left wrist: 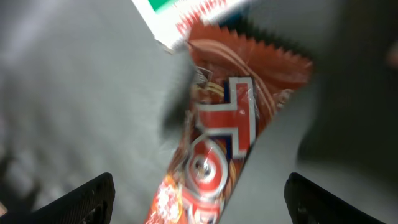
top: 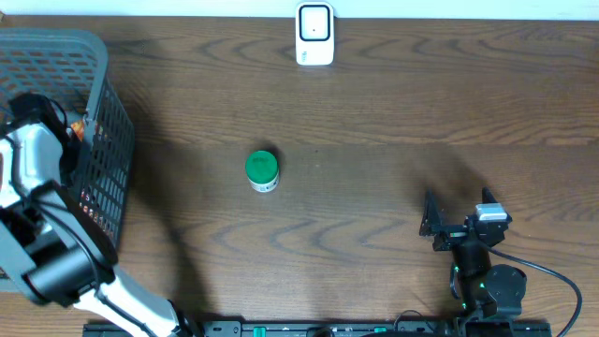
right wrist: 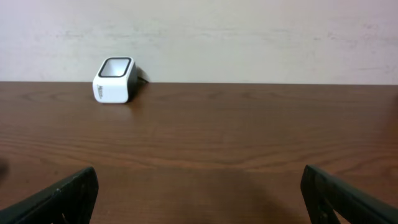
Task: Scan the item barcode
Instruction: 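Reach the left gripper into the basket and grasp the red TOP bar, then lift the red TOP bar out and lay it right of the container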
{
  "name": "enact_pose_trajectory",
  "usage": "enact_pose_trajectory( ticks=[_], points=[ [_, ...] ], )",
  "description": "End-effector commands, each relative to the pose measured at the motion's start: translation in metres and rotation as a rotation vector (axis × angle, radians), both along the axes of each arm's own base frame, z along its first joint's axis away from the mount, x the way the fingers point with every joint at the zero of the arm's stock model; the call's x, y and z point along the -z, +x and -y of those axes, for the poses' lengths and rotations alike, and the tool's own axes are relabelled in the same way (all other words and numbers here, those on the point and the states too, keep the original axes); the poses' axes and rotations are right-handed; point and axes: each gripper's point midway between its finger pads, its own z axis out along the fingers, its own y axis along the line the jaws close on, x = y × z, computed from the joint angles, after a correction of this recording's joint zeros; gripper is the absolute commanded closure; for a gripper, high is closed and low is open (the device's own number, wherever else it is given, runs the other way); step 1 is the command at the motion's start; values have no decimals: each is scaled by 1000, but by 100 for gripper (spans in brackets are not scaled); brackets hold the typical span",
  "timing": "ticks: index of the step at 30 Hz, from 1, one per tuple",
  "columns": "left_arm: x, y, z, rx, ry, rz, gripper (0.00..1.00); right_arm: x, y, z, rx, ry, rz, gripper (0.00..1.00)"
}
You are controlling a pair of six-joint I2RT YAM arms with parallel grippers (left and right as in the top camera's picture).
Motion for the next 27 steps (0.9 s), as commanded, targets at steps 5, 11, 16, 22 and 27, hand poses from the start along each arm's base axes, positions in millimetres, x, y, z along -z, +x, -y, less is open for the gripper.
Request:
enact_pose_trajectory(
  ticks=[5, 11, 16, 22, 27],
  points=[
    [30, -5, 1, 0, -43, -73, 48, 1, 0, -2, -7, -5, -1, 1],
    [26, -8, 2, -1, -41, -81, 92, 1, 0, -2, -7, -5, -1, 1],
    [-26, -2, -8, -7, 35, -1, 92, 1, 0, -2, -7, -5, -1, 1],
    [-225, -5, -9, -86, 302, 473, 92, 1, 0, -2, -7, -5, -1, 1],
    [-333, -8, 87, 125, 115, 978, 93, 1, 0, -2, -7, -5, -1, 1]
  ],
)
